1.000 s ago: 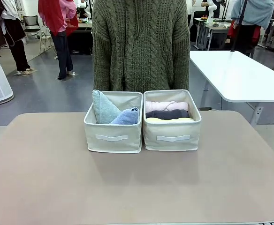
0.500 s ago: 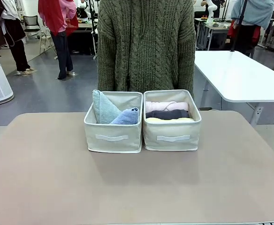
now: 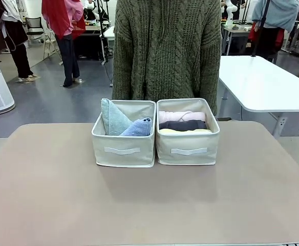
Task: Sort the towels based on their folding style.
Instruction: Pick up another triangle-folded towel from the table and place it in the left Fabric basket.
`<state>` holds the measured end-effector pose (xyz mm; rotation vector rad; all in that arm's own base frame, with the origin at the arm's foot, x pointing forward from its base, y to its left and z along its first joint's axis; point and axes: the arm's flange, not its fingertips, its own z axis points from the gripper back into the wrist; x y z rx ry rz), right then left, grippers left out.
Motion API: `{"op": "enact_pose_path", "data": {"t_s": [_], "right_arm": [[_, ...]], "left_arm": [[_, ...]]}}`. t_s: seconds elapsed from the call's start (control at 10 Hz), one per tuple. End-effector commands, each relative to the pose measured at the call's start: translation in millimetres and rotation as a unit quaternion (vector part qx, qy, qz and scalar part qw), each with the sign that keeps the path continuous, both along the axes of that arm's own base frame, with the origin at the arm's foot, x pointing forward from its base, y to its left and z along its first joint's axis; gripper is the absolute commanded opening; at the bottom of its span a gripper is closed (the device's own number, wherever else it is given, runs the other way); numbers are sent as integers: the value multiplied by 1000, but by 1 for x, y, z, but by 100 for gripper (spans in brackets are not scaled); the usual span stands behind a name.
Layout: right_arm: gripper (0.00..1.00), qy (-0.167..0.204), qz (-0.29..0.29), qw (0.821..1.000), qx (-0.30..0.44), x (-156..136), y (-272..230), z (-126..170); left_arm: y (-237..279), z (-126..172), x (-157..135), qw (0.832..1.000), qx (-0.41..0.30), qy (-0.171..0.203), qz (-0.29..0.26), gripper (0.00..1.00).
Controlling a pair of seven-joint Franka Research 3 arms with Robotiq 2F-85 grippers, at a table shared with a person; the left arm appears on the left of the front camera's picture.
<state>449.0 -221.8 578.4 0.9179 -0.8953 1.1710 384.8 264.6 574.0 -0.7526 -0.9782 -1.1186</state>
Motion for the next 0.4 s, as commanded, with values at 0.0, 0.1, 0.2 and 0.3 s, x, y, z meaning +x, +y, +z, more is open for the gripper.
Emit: {"op": "enact_pose_path", "data": {"t_s": [0.0, 0.1, 0.2, 0.3], "right_arm": [[100, 1, 4, 1000, 1, -1, 0, 1], [100, 1, 4, 1000, 1, -1, 0, 1], [100, 1, 4, 1000, 1, -1, 0, 1], [100, 1, 4, 1000, 1, -1, 0, 1]], "left_arm": [[0, 0, -3, 1000, 3, -4, -6, 100], [0, 0, -3, 1000, 3, -4, -6, 100], [0, 0, -3, 1000, 3, -4, -6, 100], [0, 0, -3, 1000, 3, -4, -6, 100]]}}
